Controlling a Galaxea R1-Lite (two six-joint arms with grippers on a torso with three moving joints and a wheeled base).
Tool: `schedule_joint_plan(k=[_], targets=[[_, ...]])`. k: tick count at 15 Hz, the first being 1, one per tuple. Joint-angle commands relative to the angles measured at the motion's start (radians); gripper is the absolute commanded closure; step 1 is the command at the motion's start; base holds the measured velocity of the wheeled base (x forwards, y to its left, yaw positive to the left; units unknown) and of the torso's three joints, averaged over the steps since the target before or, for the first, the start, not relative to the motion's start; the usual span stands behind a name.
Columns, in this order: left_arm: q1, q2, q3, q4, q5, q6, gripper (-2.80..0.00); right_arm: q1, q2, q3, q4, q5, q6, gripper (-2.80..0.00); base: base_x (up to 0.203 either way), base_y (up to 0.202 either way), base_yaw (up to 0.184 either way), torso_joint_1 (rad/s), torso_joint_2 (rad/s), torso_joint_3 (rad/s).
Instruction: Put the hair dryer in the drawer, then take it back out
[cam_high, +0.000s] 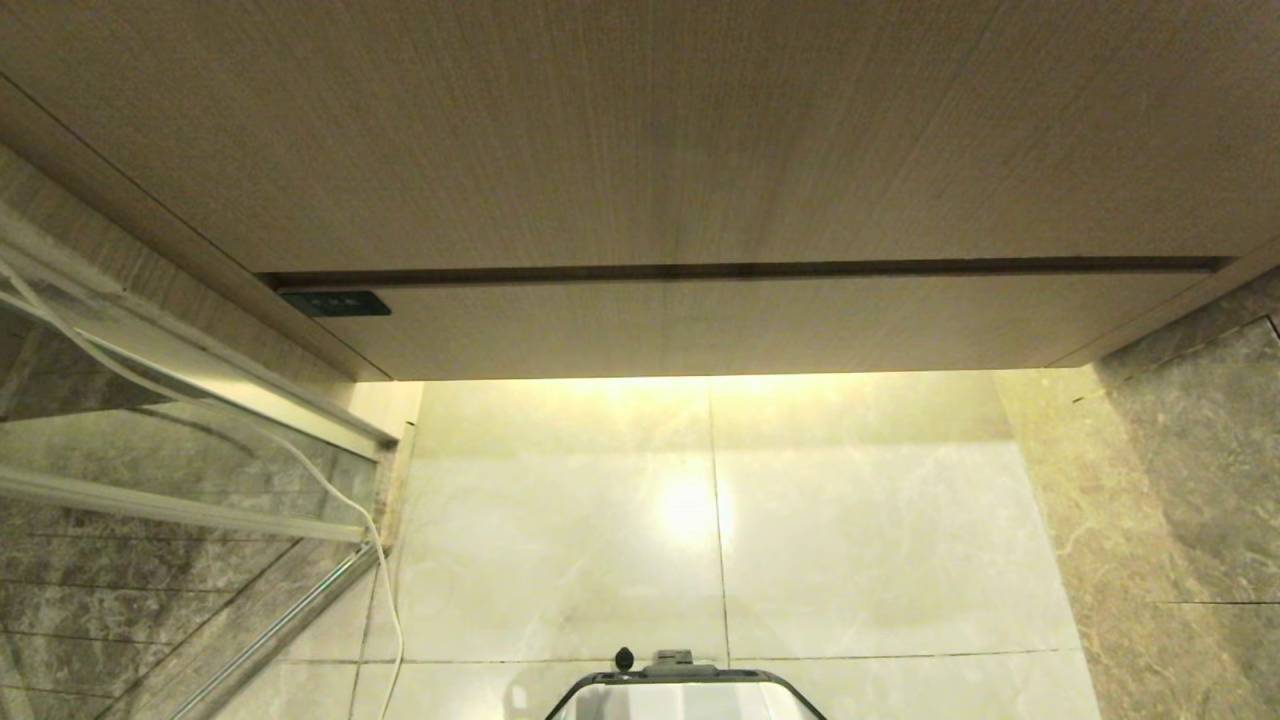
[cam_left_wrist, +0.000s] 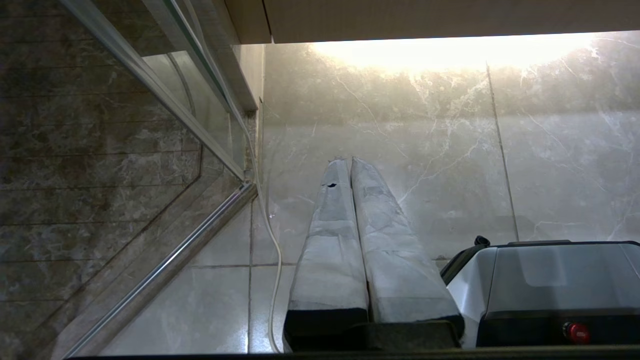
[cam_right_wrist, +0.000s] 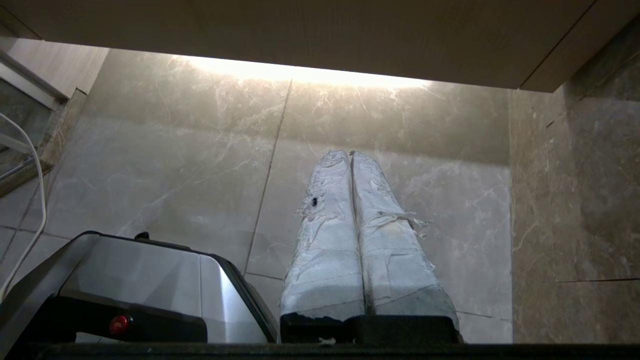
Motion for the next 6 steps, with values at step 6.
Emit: schedule_joint_plan(k=[6], targets=[[0.000,0.000,0.002,0.000,0.000,0.000,0.00,0.001,-0.037,0.040,0.003,-0.001,0.000,0.00,0.000,0.000,0.000,0.000,0.00,0.000]])
